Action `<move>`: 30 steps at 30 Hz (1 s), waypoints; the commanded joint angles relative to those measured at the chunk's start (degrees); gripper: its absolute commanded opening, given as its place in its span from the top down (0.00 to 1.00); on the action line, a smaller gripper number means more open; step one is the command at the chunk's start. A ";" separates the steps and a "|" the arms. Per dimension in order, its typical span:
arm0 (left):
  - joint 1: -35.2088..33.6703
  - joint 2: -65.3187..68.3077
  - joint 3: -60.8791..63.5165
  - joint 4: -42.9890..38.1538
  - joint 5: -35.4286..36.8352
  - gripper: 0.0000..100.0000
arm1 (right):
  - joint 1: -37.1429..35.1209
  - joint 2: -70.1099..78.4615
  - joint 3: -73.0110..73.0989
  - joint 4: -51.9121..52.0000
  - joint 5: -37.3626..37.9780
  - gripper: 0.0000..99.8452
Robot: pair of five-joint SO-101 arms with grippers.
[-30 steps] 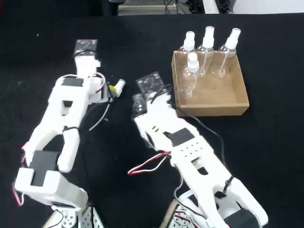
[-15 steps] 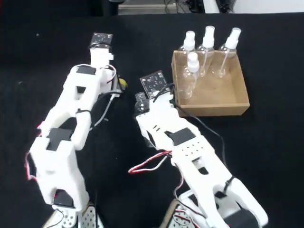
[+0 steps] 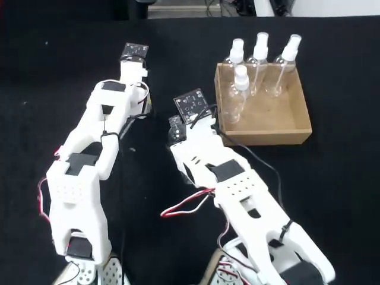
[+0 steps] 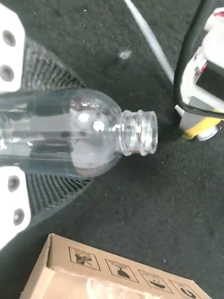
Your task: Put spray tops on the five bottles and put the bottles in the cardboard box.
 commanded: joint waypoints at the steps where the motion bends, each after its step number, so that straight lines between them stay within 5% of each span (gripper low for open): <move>1: -0.13 -1.58 -2.15 1.41 -0.35 0.94 | 0.88 -2.51 -0.48 -1.05 0.44 0.99; 9: -3.47 -5.54 -1.54 15.21 -0.97 0.97 | 0.88 -2.51 -0.48 -1.05 0.44 0.99; 17: -15.87 -9.23 -1.45 27.52 -14.07 0.97 | 0.88 -2.51 -0.66 -1.05 0.44 0.99; 30: -38.90 -19.96 12.62 28.48 -33.05 0.97 | 0.88 -2.51 -0.66 -1.05 0.44 0.99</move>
